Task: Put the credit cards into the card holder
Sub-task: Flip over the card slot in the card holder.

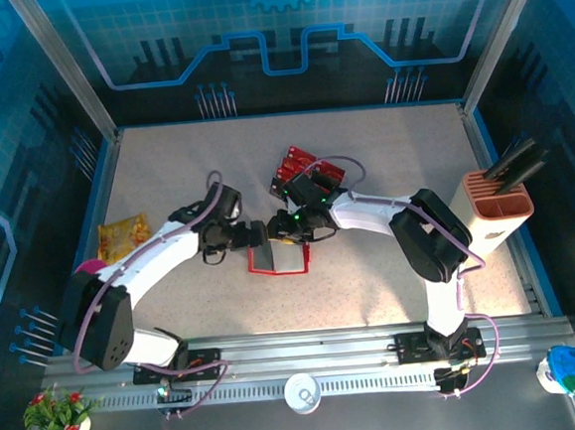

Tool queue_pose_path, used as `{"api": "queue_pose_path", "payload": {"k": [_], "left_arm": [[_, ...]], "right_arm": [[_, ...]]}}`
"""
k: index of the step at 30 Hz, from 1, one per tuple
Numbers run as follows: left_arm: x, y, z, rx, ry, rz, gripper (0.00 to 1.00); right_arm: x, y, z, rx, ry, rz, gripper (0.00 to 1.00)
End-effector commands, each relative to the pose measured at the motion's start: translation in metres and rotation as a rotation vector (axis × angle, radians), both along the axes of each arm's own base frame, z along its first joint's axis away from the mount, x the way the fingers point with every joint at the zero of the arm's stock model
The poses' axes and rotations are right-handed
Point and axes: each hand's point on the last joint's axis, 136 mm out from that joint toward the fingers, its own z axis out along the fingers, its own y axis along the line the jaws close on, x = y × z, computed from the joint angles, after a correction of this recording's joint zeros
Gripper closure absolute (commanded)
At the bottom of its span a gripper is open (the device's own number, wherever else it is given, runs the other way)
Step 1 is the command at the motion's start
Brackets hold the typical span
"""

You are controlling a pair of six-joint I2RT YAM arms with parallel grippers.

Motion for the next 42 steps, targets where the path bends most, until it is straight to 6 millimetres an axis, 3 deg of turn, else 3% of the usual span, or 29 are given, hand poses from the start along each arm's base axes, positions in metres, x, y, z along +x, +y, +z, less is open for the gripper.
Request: {"api": "queue_pose_path", "payload": {"k": [1, 9, 16, 25, 30, 34, 42], "left_arm": [[0.012, 0.013, 0.025, -0.065, -0.046, 0.103, 0.01], [0.021, 0.025, 0.040, -0.115, -0.072, 0.160, 0.01], [0.019, 0.026, 0.039, -0.122, -0.075, 0.163, 0.01], [0.016, 0.025, 0.032, -0.129, -0.052, 0.149, 0.01], [0.018, 0.022, 0.030, -0.138, -0.046, 0.141, 0.01], [0.022, 0.016, 0.031, -0.164, -0.049, 0.126, 0.01], [0.026, 0.006, 0.030, -0.197, -0.038, 0.090, 0.01]], "right_arm": [[-0.006, 0.023, 0.022, 0.060, -0.008, 0.028, 0.58], [-0.005, 0.053, -0.004, 0.049, 0.028, 0.029, 0.51], [-0.003, 0.063, -0.029, 0.050, 0.048, 0.006, 0.50], [0.004, 0.060, 0.002, 0.123, 0.009, -0.002, 0.51], [0.012, 0.043, 0.034, 0.179, -0.041, -0.048, 0.52], [0.012, 0.018, 0.050, 0.172, -0.072, -0.076, 0.52], [-0.007, -0.062, 0.038, -0.103, -0.093, -0.092, 0.52]]}}
